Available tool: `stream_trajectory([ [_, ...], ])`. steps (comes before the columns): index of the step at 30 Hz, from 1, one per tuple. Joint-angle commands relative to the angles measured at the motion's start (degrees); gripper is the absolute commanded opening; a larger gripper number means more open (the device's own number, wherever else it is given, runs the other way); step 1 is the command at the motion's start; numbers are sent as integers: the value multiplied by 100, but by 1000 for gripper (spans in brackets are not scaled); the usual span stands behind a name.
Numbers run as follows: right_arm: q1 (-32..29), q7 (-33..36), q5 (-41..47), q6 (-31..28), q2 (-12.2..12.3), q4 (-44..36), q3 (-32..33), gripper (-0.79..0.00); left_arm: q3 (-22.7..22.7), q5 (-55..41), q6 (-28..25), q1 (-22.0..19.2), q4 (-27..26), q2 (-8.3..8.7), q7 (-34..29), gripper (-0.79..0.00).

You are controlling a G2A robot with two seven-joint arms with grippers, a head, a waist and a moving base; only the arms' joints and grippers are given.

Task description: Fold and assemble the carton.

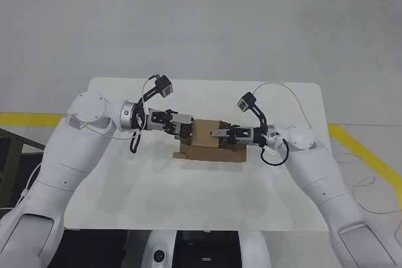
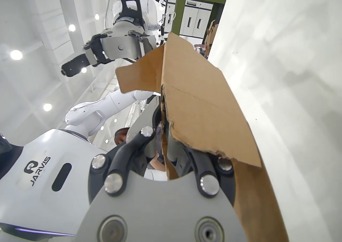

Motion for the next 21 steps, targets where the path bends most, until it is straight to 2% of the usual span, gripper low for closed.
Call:
stream_trajectory([
  [1, -32, -6, -20, 38, 11, -76, 19, -785, -22, 22, 13, 43, 22, 7, 18, 0],
  [21, -227, 41, 67, 151, -5, -479, -90, -785, -159, 144, -3, 135, 272, 23, 154, 0],
])
